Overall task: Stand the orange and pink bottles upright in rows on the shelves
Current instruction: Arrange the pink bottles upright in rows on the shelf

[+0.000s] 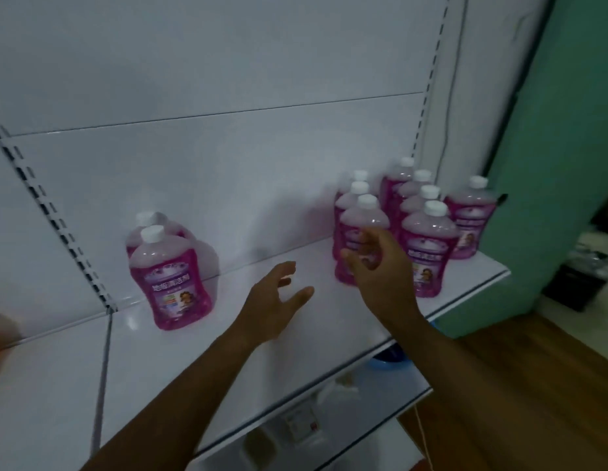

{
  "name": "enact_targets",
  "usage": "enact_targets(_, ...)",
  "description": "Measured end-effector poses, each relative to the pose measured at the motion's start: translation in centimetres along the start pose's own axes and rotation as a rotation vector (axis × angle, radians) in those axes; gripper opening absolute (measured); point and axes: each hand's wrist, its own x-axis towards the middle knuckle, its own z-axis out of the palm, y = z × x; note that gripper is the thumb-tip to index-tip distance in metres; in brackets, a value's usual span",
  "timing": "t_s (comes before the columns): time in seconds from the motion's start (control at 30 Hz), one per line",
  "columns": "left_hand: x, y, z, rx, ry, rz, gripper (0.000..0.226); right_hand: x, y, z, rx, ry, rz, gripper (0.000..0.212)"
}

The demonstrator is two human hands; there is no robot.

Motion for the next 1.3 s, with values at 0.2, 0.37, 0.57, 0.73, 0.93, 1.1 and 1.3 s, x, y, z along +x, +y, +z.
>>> enact_targets(0.2,5.2,2.0,4.6,-0.075,-0.116,-0.029,0.074,1.8,1.4,-3.5,-0.200,-0.071,0.018,0.071)
enact_targets(0.37,7.3,1.8,6.9,-0.091,-0.194,-0.018,0.067,3.3,1.6,-2.5,-0.225,-0.137,0.048,0.077)
enact_targets(0.57,7.9,2.0,7.3,-0.035,-0.125,-0.019,0.049,4.2,2.2,-1.6,-0.308,-0.123,0.005,0.066)
enact_targets(0.73,5.4,1.7,5.6,-0.053,-0.071,-0.026,0.049,4.4,1.5,-0.8,-0.296,-0.132,-0.052,0.062)
enact_targets(0.93,2.0,0.2,2.2,0.021,0.128,-0.067,0.045,4.7,-0.6,2.8,-0.074,-0.356,-0.102,0.055)
enact_targets(1.1,0.5,-1.1,-0.3,-0.037,0.325,-0.018,0.034,5.6,-2.1,7.9,0.017,-0.457,-0.136,0.052)
enact_targets(1.3,0.9,-1.6,-1.4,-0.388,0.442,-0.035,0.057,6.5,-3.5,12.2,0.156,-0.529,-0.102,0.052)
